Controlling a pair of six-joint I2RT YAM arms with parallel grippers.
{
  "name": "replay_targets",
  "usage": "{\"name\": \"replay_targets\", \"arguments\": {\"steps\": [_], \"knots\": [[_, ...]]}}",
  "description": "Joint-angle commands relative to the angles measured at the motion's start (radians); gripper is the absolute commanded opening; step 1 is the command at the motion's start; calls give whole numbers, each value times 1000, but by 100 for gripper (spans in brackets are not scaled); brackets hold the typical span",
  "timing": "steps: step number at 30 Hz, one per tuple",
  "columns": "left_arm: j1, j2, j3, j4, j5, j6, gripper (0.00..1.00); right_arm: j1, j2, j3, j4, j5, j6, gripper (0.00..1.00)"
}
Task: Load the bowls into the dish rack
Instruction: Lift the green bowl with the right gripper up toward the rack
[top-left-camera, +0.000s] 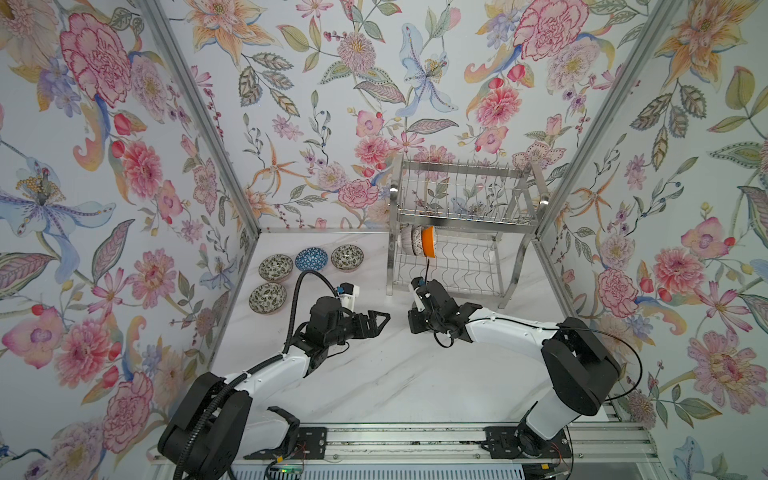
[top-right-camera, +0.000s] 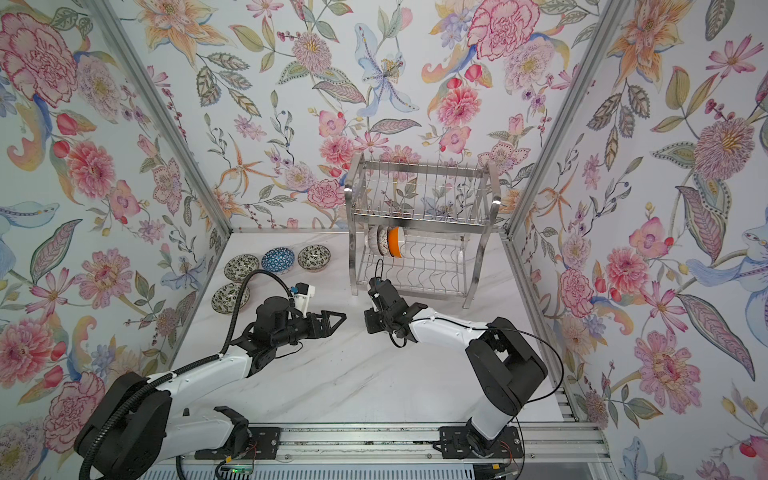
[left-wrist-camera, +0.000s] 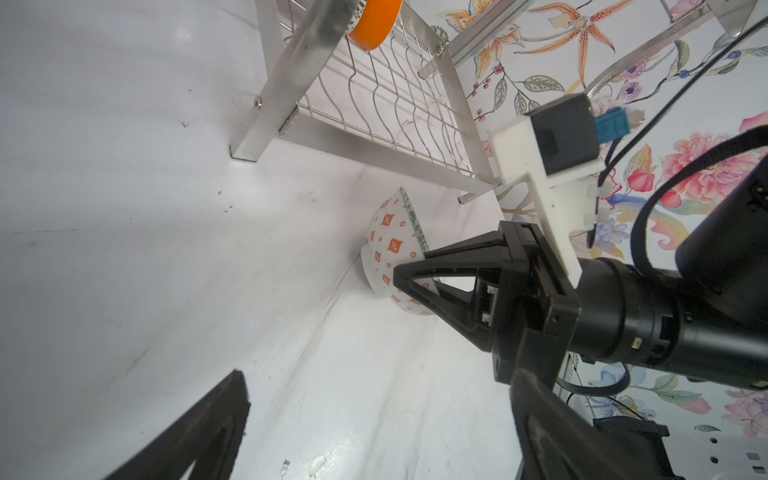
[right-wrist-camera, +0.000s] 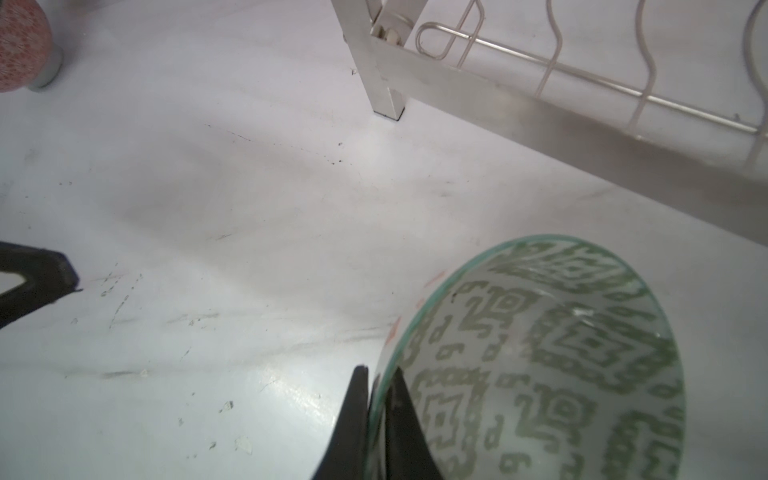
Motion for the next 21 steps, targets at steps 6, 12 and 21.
{"name": "replay_targets", "arguments": {"steps": [6,12,21], "knots": [[-74,40,105,-35,-92,81,99,-96,-174,-155,261,-192,72,0],[-142,96,205,-74,-134,189,99,-169,-257,-214,344,-245,85,0],[-202,150,329,-148,-209,411,99,-277,-339,-259,458,-327,129,0]]}}
